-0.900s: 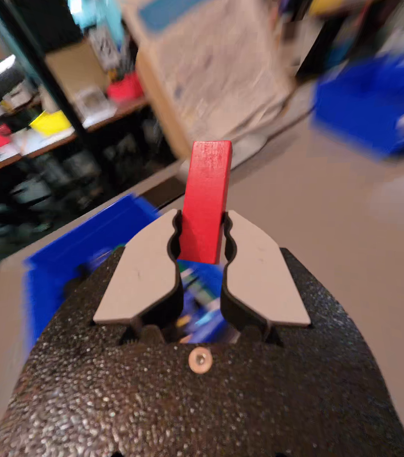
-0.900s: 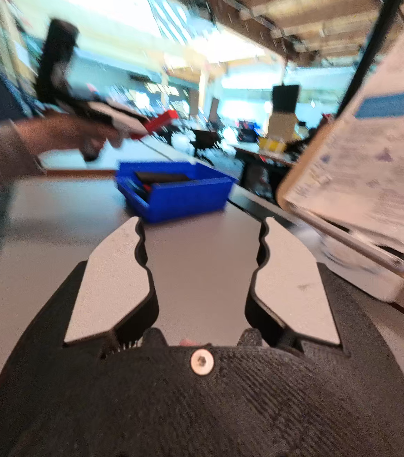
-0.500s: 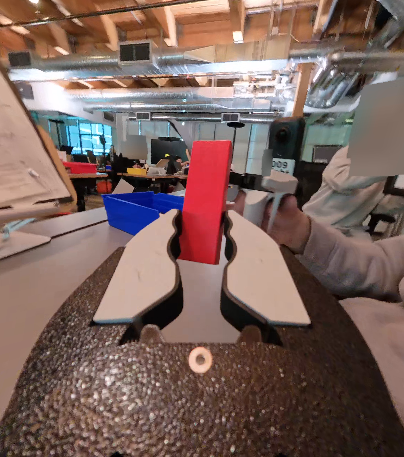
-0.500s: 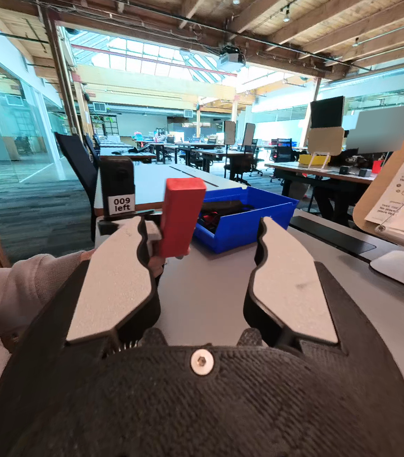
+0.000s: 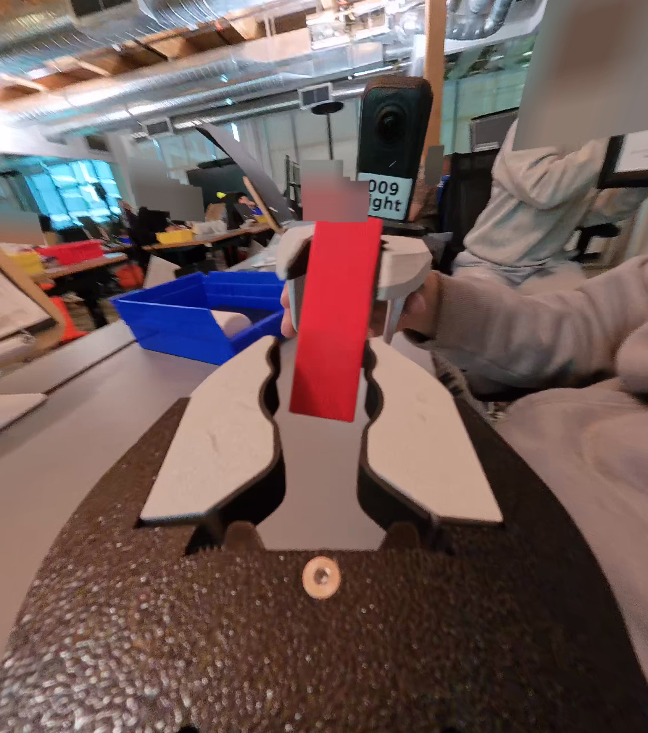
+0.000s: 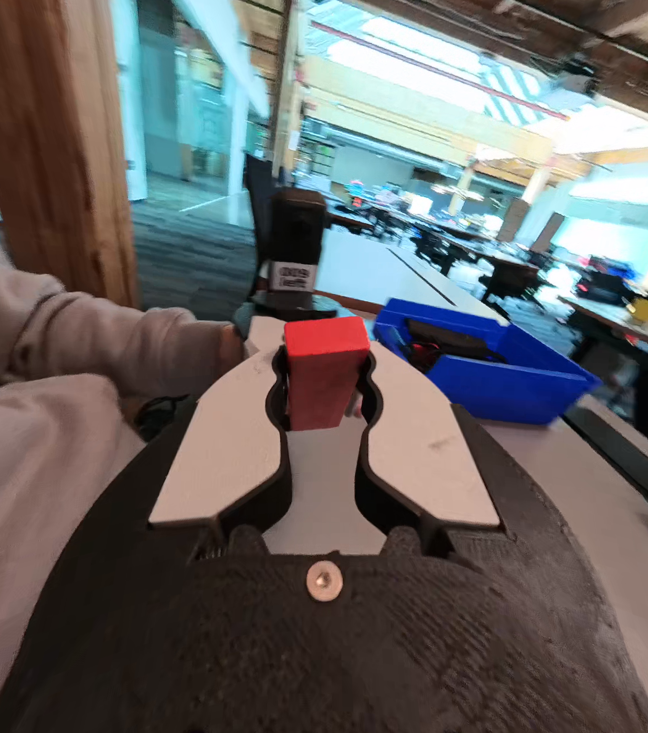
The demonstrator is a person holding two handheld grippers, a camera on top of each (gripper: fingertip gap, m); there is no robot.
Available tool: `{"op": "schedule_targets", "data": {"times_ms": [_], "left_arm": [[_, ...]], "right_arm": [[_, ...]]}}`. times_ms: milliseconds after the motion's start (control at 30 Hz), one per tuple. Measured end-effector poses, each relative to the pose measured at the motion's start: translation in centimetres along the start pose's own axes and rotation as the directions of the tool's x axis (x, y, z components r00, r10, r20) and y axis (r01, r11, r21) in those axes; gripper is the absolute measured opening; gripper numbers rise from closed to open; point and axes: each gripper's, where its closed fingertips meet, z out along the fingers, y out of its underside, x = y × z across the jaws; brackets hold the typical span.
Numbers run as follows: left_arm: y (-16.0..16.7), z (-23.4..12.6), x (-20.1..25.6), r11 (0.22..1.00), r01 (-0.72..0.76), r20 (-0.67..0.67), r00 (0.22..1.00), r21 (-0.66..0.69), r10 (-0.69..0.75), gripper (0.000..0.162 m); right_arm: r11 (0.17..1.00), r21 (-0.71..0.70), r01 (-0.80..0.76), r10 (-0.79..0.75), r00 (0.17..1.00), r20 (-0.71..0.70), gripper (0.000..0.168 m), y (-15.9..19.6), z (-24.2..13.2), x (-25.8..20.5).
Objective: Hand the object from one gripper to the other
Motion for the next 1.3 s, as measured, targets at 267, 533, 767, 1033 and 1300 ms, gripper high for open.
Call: {"op": "schedule_targets", "data": {"times_ms": [267, 533, 767, 1033, 1300], "left_arm": [[1.2, -1.1, 3.7, 0.829, 0.538, -0.375, 0.745, -0.153, -0.553, 0.06], [0.5, 0.0, 4.7, 0.66, 0.738, -0.554, 0.494, -0.14, -0.67, 0.038], [1.1, -0.5, 1.1, 0.839, 0.539, -0.342, 0.804, 0.076, -0.486, 0.016], [0.5, -2.4, -2.8, 0.89, -0.436, 0.215, 0.864, -0.137, 0.456, 0.016], [1.2, -2.0, -1.9, 0.807, -0.564, 0.143, 0.796, -0.174, 0.588, 0.016]], "right_arm": [[0.97, 0.181, 0.161, -0.202, 0.95, 0.238, 0.036, -2.0, -2.3, -3.7], [0.959, 0.132, 0.251, -0.272, 0.946, 0.175, 0.036, -0.7, -1.4, -3.0], [0.998, 0.013, 0.064, -0.065, 0.998, 0.027, 0.061, 0.9, -1.9, 0.7], [0.719, -0.021, -0.695, 0.695, 0.719, 0.015, 0.082, 3.5, -2.1, 3.8], [0.597, -0.145, -0.789, 0.8, 0.572, 0.182, 0.053, 4.2, -1.0, 0.9]]}}
